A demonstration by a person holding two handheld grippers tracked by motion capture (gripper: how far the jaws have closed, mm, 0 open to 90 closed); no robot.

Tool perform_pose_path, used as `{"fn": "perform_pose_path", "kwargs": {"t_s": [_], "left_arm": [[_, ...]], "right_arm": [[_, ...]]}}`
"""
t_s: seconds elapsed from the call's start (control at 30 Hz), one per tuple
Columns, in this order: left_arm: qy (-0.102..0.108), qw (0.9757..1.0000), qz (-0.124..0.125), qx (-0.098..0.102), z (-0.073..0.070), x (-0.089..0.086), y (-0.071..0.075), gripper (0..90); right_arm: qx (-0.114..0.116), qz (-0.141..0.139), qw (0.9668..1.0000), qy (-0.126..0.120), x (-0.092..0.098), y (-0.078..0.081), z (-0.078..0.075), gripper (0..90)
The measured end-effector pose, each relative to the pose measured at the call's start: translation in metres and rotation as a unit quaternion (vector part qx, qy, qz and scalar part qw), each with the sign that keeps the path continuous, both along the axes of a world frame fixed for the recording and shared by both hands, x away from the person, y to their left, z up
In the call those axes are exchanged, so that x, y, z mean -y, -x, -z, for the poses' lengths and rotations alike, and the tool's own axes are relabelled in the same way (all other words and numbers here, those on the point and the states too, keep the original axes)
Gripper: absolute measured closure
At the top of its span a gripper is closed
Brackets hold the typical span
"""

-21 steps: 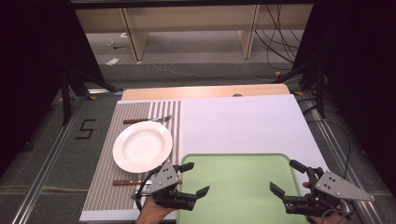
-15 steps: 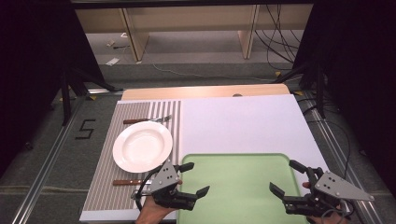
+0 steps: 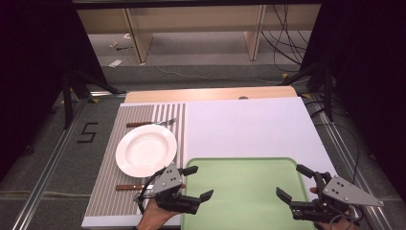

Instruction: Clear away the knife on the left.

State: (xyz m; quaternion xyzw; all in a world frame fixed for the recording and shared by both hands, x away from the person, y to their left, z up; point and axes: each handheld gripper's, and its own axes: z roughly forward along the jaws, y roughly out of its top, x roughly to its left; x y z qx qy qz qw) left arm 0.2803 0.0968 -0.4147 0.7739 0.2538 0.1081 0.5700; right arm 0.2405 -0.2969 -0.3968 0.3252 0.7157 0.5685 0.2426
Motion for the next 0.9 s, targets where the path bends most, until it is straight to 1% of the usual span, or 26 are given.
{"fn": "perform_pose_path", "kwargs": {"t_s": [0.03,0.17,0.23,0.3,0.33,0.57,0.67,0.7,0.8,0.9], "left_arm": [[0.0,1.0,-0.001,-0.003,-0.0001,-0.0008,-0.0008,15.8],[-0.016,0.9998,-0.006,-0.004,-0.0012,-0.0019,-0.0025,15.9],[-0.032,0.9995,-0.006,0.002,-0.0016,-0.0013,-0.0021,15.8],[-0.041,0.9991,-0.007,0.007,-0.0016,-0.0004,-0.0014,15.4],[-0.041,0.9991,-0.007,0.007,-0.0016,-0.0002,-0.0012,15.4],[-0.055,0.9985,-0.005,0.0,-0.0032,-0.001,-0.0027,15.4],[-0.063,0.998,-0.005,-0.007,-0.0043,-0.0024,-0.0041,15.4],[-0.071,0.9974,-0.008,-0.011,-0.0047,-0.0034,-0.0052,15.5],[-0.077,0.9968,-0.01,-0.015,-0.0046,-0.0046,-0.0067,15.4],[-0.094,0.9953,-0.013,-0.017,-0.0053,-0.0064,-0.0081,15.4]], "right_arm": [[0.0,0.0,1.0,0.0,-0.0001,-0.0001,0.0001,7.2],[0.0,-0.001,1.0,0.0,-0.0002,0.0001,0.0,7.2],[-0.001,-0.001,1.0,-0.001,-0.0001,0.0001,0.0,7.2],[-0.001,-0.001,1.0,-0.001,-0.0001,0.0,0.0001,7.2],[-0.001,-0.001,1.0,-0.001,-0.0001,0.0,0.0001,7.2],[-0.003,-0.003,1.0,-0.001,0.0001,0.0,0.0001,7.2],[-0.004,-0.003,1.0,-0.002,0.0002,0.0001,0.0,7.2],[-0.004,-0.003,1.0,-0.002,0.0002,0.0002,0.0,7.2],[-0.004,-0.003,1.0,-0.002,0.0001,0.0003,0.0001,7.3],[-0.005,-0.003,1.0,-0.003,0.0001,0.0001,0.0002,7.2]]}}
